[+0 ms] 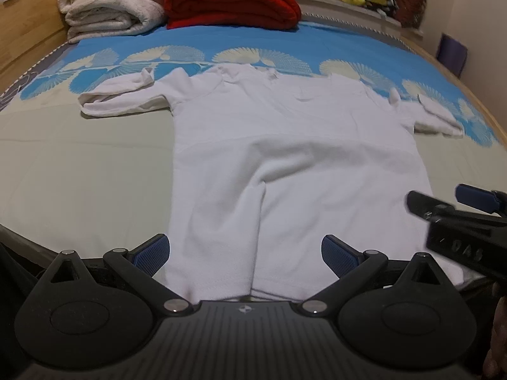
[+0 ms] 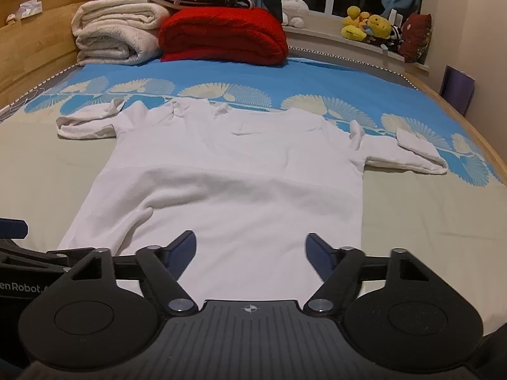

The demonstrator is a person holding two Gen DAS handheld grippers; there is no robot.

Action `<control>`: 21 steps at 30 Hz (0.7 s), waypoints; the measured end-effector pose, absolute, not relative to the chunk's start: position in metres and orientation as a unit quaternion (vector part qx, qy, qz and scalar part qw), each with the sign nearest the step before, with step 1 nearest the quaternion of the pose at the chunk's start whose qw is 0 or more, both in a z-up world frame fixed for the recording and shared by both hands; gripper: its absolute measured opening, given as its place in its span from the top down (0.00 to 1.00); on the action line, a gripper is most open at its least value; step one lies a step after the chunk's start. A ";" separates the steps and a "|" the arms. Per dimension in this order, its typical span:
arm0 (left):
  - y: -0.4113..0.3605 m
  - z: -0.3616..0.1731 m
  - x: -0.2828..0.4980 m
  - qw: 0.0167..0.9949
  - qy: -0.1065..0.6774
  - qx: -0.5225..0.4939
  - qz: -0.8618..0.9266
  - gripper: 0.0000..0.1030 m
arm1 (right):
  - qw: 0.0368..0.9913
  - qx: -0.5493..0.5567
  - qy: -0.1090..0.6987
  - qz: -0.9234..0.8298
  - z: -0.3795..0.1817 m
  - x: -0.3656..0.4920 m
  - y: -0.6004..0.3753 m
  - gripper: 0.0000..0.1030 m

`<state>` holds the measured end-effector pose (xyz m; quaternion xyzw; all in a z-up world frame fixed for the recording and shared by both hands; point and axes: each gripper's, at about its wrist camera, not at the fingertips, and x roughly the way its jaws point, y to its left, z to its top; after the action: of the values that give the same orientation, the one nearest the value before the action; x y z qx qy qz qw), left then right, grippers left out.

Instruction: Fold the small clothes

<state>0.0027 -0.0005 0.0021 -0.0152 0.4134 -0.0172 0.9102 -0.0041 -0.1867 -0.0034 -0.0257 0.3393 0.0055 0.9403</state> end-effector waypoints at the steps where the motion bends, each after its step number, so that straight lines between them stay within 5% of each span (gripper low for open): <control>1: 0.007 0.008 0.005 0.909 0.415 -0.032 -0.022 0.06 | 0.944 -0.018 0.329 -0.006 0.002 -0.003 -0.193 0.31; 6: 0.050 0.045 0.036 0.912 0.402 -0.067 -0.049 0.34 | 0.956 0.039 0.285 -0.049 0.045 0.015 -0.256 0.29; 12: 0.088 0.030 0.090 0.906 0.417 -0.015 -0.063 0.46 | 0.939 0.038 0.336 -0.068 0.041 0.040 -0.310 0.30; 16: 0.114 -0.031 0.109 0.839 0.535 -0.093 -0.037 0.50 | 0.883 0.127 0.445 -0.075 -0.015 0.048 -0.330 0.59; 21: 0.111 -0.056 0.119 0.792 0.587 -0.157 -0.062 0.50 | 0.832 0.173 0.520 -0.079 -0.058 0.054 -0.332 0.63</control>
<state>0.1194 0.1105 -0.0559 -0.1566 0.5866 -0.0625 0.7921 0.0542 -0.3318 -0.0576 0.1734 0.5203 -0.0789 0.8324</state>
